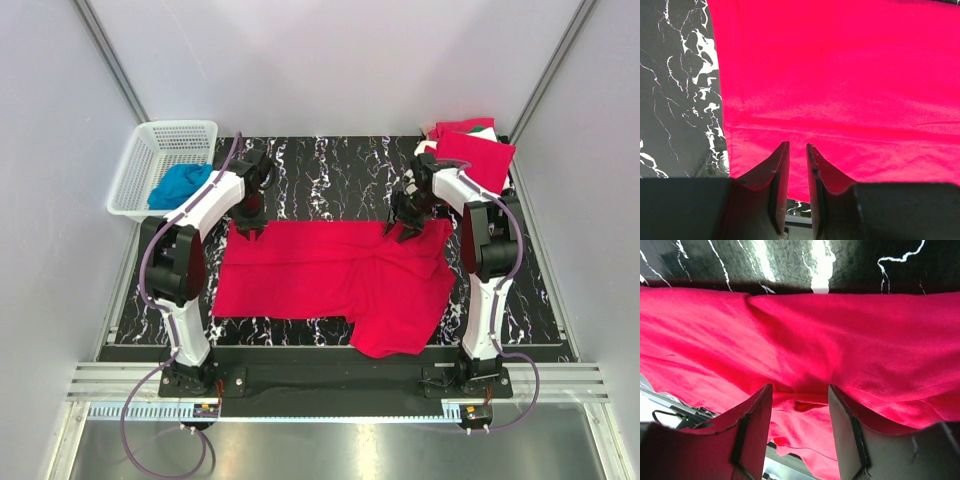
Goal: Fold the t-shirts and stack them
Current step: Fold the tshirt
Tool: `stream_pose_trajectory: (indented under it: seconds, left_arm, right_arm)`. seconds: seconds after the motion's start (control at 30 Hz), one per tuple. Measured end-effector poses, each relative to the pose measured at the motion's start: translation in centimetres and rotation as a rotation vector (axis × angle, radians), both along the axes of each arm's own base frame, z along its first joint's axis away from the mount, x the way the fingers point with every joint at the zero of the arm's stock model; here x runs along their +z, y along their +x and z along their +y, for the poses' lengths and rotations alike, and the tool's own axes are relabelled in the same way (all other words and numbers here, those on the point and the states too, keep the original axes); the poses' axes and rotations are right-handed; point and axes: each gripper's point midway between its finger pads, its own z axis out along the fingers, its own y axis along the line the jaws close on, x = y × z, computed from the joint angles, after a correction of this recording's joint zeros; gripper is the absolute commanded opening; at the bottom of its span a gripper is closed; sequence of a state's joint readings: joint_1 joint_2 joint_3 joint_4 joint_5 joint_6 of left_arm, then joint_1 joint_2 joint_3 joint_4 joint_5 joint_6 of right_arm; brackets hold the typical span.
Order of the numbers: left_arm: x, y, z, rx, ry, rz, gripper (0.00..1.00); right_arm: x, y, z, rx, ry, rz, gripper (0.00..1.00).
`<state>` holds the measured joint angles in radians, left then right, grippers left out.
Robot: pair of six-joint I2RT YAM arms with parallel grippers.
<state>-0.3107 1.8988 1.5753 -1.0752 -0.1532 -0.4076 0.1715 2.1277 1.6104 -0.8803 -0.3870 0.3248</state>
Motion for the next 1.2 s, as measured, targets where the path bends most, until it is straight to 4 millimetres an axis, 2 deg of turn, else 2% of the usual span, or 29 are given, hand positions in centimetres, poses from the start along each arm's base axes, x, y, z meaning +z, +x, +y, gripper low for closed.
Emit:
stream_pose_trajectory:
  seconds: [0.2, 0.47, 0.57, 0.63, 0.7, 0.8, 0.97, 1.07, 1.1, 1.2]
  left_arm:
    - [0.0, 0.0, 0.0, 0.000, 0.000, 0.000, 0.24]
    - [0.0, 0.0, 0.0, 0.000, 0.000, 0.000, 0.24]
    - [0.0, 0.0, 0.0, 0.001, 0.000, -0.001, 0.24]
    - [0.0, 0.0, 0.0, 0.001, 0.000, -0.001, 0.24]
    - [0.0, 0.0, 0.0, 0.001, 0.000, -0.001, 0.24]
    - [0.1, 0.0, 0.0, 0.001, -0.001, -0.004, 0.24]
    - [0.4, -0.1, 0.0, 0.002, -0.003, -0.010, 0.24]
    - [0.2, -0.3, 0.1, 0.002, -0.001, -0.004, 0.24]
    - [0.1, -0.4, 0.1, 0.002, 0.000, 0.000, 0.24]
    - [0.1, -0.3, 0.1, 0.002, 0.000, -0.001, 0.24]
  right_arm:
    - [-0.2, -0.2, 0.0, 0.001, -0.001, 0.006, 0.51]
    - [-0.3, -2.8, -0.4, 0.003, -0.012, 0.050, 0.48]
    - [0.1, -3.2, -0.5, 0.007, -0.012, 0.044, 0.42]
    - [0.2, -3.2, -0.5, 0.011, -0.012, 0.040, 0.42]
    - [0.2, -3.2, -0.5, 0.012, -0.013, 0.038, 0.44]
    - [0.2, -3.3, -0.5, 0.014, -0.015, 0.040, 0.53]
    - [0.5, -3.6, -0.7, 0.018, -0.022, 0.045, 0.56]
    - [1.2, -3.6, -1.0, 0.015, -0.038, 0.033, 0.56]
    - [1.5, -3.6, -1.1, 0.014, -0.043, 0.025, 0.63]
    - [3.0, -3.7, -1.2, 0.008, -0.047, -0.004, 0.65]
